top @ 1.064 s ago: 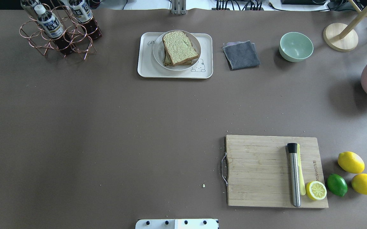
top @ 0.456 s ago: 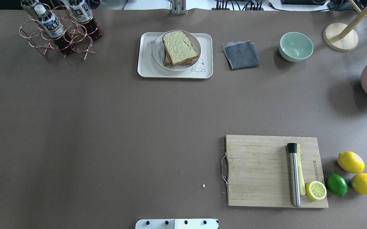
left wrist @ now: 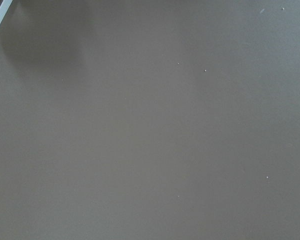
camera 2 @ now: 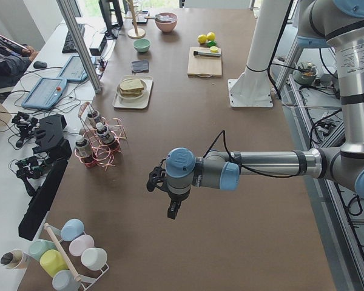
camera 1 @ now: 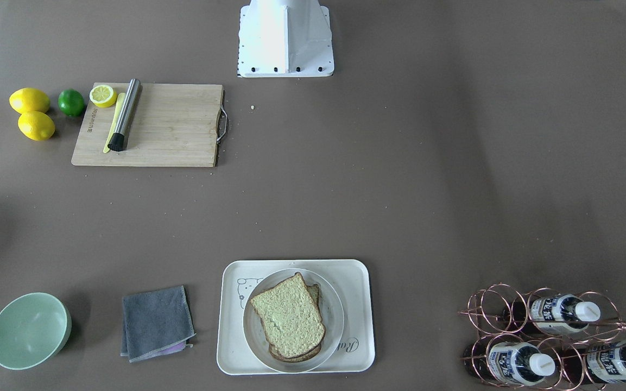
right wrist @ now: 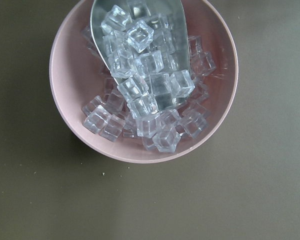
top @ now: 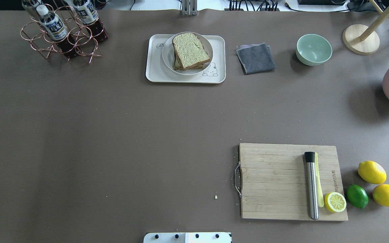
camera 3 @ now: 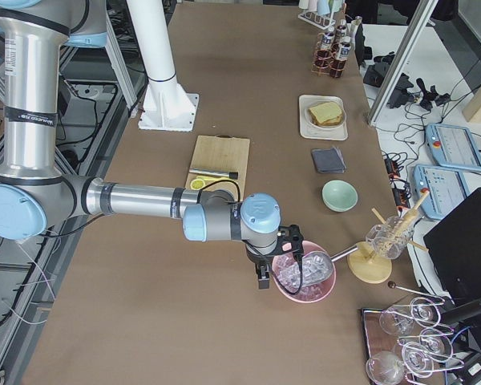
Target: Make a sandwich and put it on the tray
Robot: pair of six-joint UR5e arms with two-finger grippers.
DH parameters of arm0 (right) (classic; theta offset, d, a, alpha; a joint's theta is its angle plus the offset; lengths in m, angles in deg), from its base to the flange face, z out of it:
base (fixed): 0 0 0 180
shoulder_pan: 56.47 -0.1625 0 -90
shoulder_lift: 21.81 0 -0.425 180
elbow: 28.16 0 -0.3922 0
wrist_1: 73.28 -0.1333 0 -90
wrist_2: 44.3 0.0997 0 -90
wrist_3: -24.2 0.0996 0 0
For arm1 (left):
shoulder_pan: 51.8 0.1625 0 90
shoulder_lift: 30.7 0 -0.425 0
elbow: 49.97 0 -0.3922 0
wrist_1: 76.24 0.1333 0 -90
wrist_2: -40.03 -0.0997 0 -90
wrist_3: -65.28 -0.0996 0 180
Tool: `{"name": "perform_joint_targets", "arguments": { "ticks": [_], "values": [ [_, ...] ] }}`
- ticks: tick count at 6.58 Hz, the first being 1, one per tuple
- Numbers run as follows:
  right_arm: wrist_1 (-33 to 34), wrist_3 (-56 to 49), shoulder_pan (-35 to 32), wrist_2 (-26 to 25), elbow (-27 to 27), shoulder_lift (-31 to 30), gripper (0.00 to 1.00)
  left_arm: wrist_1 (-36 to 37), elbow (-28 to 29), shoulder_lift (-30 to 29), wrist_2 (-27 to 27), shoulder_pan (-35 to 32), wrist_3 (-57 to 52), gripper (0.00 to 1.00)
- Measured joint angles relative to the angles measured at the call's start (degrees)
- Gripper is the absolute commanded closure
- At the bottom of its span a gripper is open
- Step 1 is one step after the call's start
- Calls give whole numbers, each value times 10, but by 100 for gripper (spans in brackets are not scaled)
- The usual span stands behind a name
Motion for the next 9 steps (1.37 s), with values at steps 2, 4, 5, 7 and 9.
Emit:
{"name": "perform_joint_targets", "arguments": {
  "ticks": [2, 4, 5, 7, 9],
  "values": [
    [25, 0, -9, -3, -18, 1, 0, -2, -8, 2, 1, -13, -1, 3],
    [45, -2, -13, -3, -37, -5, 0, -1, -10, 3, 2, -40, 1, 3],
    [48, -2, -13, -3, -44, -8, 0, 1, -10, 3, 5, -48, 2, 3],
    [50, -2, -9, 0, -48, -10, 0, 1, 0, -4, 11, -50, 22, 3],
    [58, -1, 11, -5, -43, 3, 0, -29, 52, -39, 7, -28, 66, 3]
  ]
}}
